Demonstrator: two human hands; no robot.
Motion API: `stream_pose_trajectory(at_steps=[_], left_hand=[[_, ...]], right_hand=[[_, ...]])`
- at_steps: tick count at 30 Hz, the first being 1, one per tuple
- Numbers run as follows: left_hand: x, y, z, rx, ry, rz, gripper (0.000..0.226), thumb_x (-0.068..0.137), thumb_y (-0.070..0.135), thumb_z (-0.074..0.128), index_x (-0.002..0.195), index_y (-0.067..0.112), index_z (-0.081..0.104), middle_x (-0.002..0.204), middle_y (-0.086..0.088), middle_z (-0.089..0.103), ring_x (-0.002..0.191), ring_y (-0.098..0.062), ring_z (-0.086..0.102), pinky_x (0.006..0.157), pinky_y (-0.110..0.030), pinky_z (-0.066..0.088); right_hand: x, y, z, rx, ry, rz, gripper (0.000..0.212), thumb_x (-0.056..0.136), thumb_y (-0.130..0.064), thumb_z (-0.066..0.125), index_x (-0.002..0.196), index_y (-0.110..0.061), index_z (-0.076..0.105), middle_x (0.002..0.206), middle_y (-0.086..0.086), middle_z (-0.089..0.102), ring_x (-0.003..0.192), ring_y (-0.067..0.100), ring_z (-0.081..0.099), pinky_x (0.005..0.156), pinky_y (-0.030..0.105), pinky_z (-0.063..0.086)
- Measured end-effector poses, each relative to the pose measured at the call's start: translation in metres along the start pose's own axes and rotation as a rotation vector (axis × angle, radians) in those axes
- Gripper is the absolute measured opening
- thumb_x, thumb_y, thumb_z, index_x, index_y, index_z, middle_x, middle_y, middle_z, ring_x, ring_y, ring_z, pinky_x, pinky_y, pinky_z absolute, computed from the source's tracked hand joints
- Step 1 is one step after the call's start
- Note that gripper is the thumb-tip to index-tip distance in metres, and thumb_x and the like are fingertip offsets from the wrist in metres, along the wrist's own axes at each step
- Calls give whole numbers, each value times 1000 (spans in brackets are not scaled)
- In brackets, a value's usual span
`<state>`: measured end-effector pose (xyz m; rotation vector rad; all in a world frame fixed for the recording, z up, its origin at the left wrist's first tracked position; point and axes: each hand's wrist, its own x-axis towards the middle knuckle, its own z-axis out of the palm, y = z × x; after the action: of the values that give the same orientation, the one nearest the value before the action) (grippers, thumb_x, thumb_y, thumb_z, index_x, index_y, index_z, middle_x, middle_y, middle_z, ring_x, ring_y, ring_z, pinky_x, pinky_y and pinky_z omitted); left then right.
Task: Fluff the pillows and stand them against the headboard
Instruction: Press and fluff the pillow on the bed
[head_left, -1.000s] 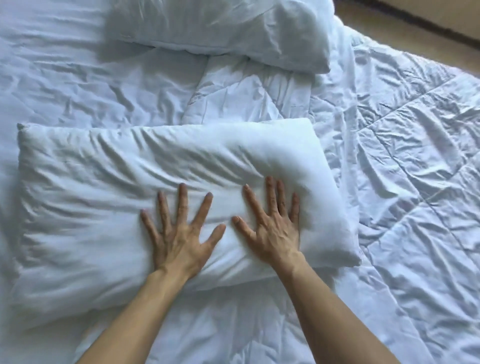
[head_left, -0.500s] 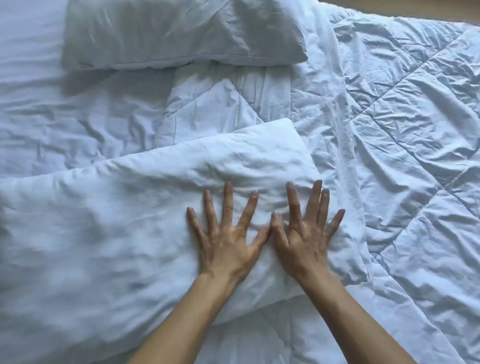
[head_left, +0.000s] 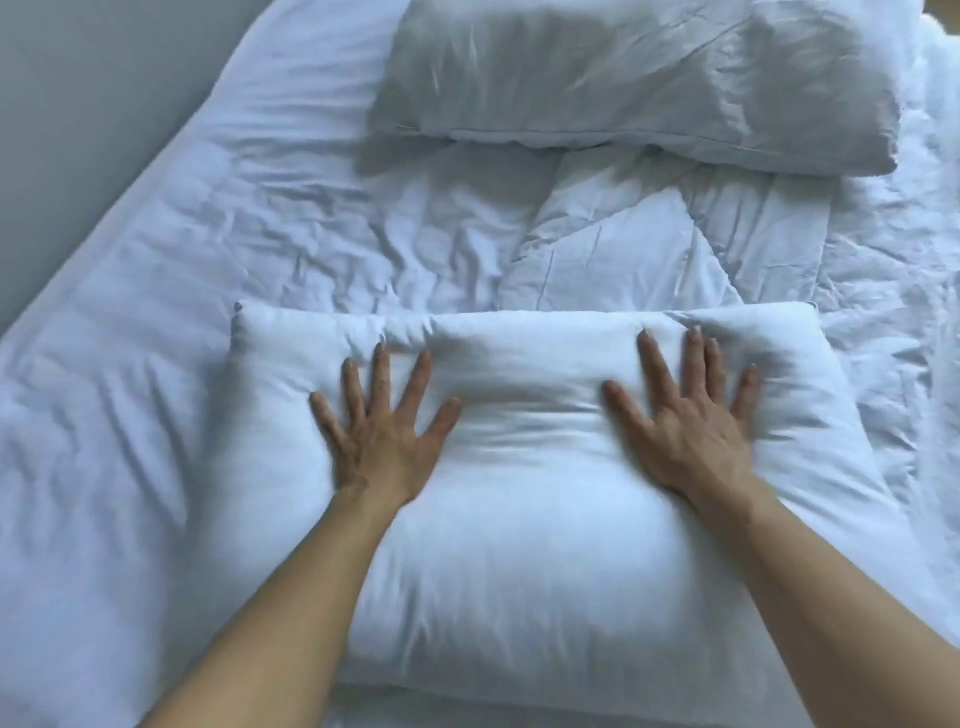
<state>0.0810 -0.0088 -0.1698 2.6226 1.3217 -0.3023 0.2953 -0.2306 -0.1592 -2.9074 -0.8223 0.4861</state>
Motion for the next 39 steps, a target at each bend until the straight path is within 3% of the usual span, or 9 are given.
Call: stream_pose_trajectory(at_steps=[7,14,19,21,25,29,31,33,39], left_hand=[[-1,-8,11,8,7,-3,71,89,84,3,152,58,-16,167,12,-26,155,-25,-21,118,-67,-12],[1,-15,50,70,110,27,72,94,78,0,159,48,-2,171,4,-8,158,-28,-7,120,-68,-1],[5,-17,19,-7,52,56,69,93,82,6,155,55,-9,169,8,-20,156,-25,-18,119,-64,-14],[27,-20,-6,1,42,85,66,94,79,4,156,56,-1,171,7,-10,157,-28,-11,117,-63,-16],[102,-28,-40,99,43,118,57,103,61,13,155,44,28,165,4,29,153,-29,20,119,-60,-5],[137,-39,-41,14,-107,123,68,96,54,7,120,28,64,124,-4,69,120,-30,57,117,-52,21],[129,-40,-29,77,-17,152,75,90,55,1,108,23,67,110,-10,72,107,-34,61,106,-46,32],[111,-40,-23,128,109,201,62,100,50,16,98,17,68,100,-14,72,98,-36,62,97,-43,37],[63,-46,-73,124,269,234,39,104,41,40,106,15,68,100,-16,70,99,-37,63,90,-43,40]], right_hand=[[-8,-13,11,-11,16,8,78,91,-83,9,157,-46,-8,170,8,-8,156,23,-11,120,56,-17],[-4,-24,46,-61,62,43,86,89,-81,4,161,-34,0,168,14,-5,154,25,-15,121,56,-14],[7,-20,8,-68,49,-5,80,88,-84,11,157,-44,4,168,11,0,155,26,-7,117,55,-22],[30,-18,-17,-99,86,-53,80,89,-82,11,157,-40,17,167,12,12,155,27,3,116,55,-22],[92,-26,-45,-65,107,-37,72,96,-72,22,143,-25,51,154,14,41,147,32,27,121,56,1],[110,-38,-34,-33,17,-23,66,95,-63,28,121,-17,67,127,22,60,121,41,51,102,48,39],[100,-36,-22,-93,-34,-21,66,95,-63,23,117,-18,67,121,22,61,119,39,54,100,48,39],[88,-35,-13,-103,-18,-14,61,98,-59,26,118,-17,66,122,23,61,121,38,54,100,49,37],[31,-42,-64,-85,205,-25,54,100,-50,38,98,-5,69,110,26,66,108,42,60,92,48,42]])
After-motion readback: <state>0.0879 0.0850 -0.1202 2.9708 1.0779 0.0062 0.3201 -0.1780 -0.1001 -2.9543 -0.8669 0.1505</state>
